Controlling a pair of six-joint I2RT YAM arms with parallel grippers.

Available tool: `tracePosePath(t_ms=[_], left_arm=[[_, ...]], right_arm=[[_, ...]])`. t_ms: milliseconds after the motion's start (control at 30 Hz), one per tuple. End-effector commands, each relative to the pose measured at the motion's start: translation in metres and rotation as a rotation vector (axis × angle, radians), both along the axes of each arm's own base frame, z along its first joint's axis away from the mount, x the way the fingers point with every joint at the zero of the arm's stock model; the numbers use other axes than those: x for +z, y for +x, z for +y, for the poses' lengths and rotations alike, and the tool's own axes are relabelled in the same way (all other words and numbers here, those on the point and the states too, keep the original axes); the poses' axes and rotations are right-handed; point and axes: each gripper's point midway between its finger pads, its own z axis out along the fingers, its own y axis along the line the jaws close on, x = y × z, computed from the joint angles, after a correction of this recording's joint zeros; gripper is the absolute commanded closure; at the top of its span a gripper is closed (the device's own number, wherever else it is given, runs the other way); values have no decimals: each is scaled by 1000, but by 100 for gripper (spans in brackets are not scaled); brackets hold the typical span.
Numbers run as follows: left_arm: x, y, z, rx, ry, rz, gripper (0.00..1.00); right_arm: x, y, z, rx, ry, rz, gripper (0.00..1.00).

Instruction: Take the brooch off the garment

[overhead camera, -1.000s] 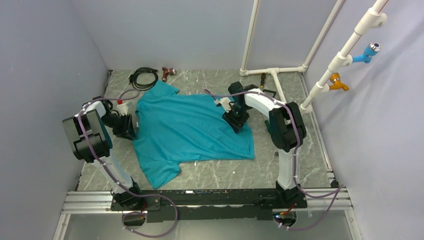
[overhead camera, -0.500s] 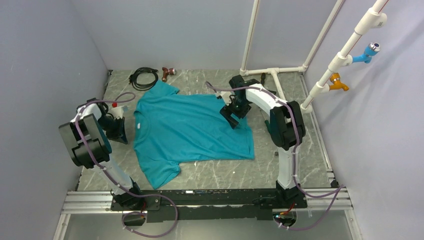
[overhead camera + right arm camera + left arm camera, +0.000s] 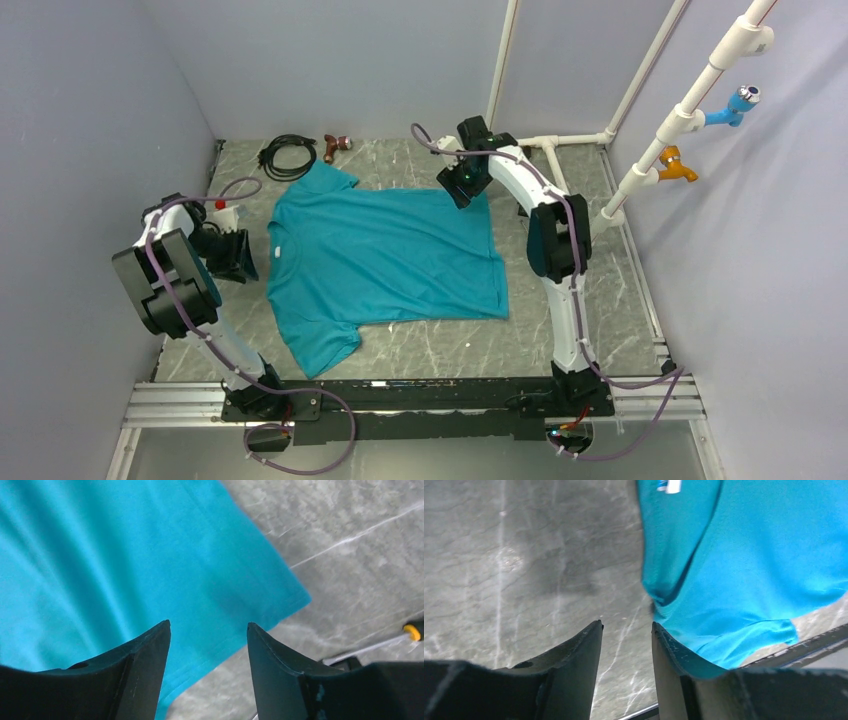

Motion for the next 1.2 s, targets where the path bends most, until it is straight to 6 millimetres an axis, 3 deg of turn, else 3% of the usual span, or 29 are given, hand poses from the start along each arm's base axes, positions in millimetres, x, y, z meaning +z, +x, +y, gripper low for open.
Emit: tracePosePath(t_ms=[0,200,400,633,867,933,1000,1167], left_arm=[[21,11,-21,21,-119,-84,52],[6,11,-36,39,-165,-56,49],[-18,-4,-51,19,-163,23,49],[-31,-11,-18,50,8,90,84],[-23,-13,3,25,86,104,95],[-21,-11,2,20,76,97,87],[-17,-9,-2,17,51,90,73],[-1,-4,-8,-2,31,26,50]], right_arm=[[-20,37,-14,-32,-85,-68,42],[-47,53,-22,-27,-145,-104,50],[-61,62,-37,-65,-190,-126,58],[-69,72,-50,-112,-231,-152,60],[-64,84,-56,-169,-255,-192,55],[-54,86,-53,-174,-232,-204,48],[-41,87,-48,-175,-202,-213,37],[12,89,-36,-181,-111,-275,19]])
